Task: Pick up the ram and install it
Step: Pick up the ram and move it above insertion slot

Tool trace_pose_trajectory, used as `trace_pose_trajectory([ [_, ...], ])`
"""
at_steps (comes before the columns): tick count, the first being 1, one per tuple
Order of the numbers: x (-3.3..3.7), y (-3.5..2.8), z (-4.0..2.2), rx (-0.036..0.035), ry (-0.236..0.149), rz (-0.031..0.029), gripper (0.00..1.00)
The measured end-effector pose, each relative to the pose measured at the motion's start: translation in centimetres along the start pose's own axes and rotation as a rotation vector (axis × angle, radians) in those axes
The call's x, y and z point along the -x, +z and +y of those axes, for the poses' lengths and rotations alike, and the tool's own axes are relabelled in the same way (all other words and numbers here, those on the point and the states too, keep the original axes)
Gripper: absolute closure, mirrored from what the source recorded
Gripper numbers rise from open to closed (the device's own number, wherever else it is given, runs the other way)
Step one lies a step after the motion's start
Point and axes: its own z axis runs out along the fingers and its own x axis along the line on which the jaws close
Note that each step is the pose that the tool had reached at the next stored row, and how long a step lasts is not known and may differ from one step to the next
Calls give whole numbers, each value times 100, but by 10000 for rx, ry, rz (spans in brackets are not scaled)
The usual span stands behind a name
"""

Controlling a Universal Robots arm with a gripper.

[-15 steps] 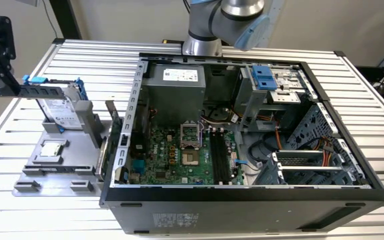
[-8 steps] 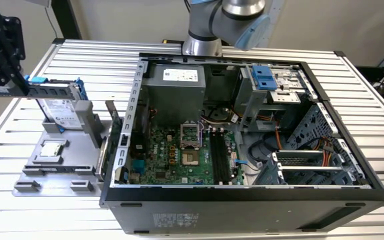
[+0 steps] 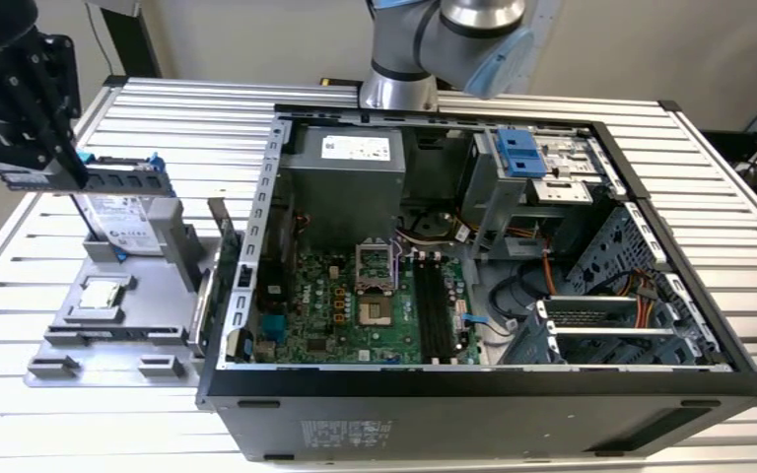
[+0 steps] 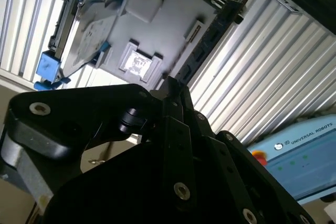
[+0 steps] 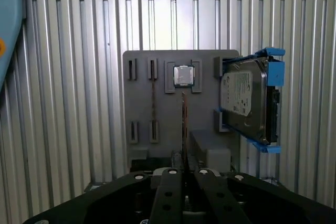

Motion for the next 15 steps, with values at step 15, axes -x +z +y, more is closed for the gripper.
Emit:
trace_pose_trajectory([
  [15, 17, 2, -480, 0, 0, 0, 100],
])
